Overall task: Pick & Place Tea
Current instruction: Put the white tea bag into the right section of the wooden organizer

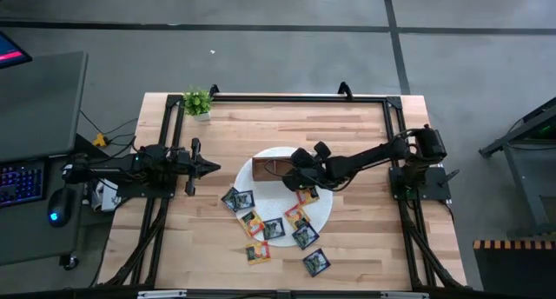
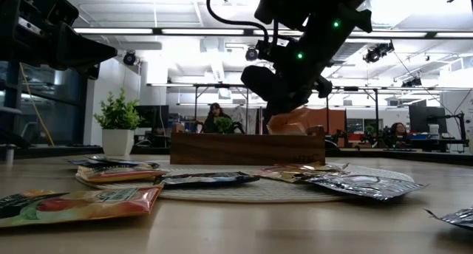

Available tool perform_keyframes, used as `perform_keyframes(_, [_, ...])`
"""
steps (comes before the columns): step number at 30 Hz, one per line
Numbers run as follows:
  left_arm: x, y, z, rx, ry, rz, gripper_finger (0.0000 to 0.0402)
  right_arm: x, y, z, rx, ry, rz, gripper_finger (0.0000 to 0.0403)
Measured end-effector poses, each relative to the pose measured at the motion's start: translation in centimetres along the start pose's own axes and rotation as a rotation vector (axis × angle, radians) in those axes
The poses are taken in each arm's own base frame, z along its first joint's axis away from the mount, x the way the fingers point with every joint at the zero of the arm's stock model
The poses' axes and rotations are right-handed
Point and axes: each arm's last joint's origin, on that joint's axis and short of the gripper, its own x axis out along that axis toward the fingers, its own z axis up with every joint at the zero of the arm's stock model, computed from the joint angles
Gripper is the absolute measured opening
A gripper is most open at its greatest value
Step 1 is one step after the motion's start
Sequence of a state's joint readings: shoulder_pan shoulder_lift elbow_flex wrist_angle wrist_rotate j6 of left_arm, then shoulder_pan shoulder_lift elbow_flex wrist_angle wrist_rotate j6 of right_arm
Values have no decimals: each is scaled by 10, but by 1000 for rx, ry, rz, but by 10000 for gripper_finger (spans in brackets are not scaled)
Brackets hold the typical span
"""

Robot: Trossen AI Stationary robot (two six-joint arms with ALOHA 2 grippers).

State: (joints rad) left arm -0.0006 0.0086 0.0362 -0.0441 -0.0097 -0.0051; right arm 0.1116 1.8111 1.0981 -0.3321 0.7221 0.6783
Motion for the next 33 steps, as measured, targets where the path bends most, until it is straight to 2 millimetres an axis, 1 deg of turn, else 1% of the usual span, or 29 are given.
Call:
perform_keyframes(5, [0,0,0,0,0,0,1,0,0,0,1,-4,-5,8])
perform_keyframes(14, [0,0,0,0,0,0,1,0,-1,0,22,-10,-22,76])
perform_keyframes(18, [0,0,0,0,0,0,1,0,-1,0,23,-20,-32,95])
perform_keyframes(24, [0,0,0,0,0,-1,1,-3,-2,4,6,-50,-46,103])
perform_keyframes(30, [0,0,0,0,0,-1,1,-3,-2,3,-6,-31,-28,104])
perform_keyframes(33, [0,0,0,0,0,-1,1,-3,-2,2,-46,-15,-11,104])
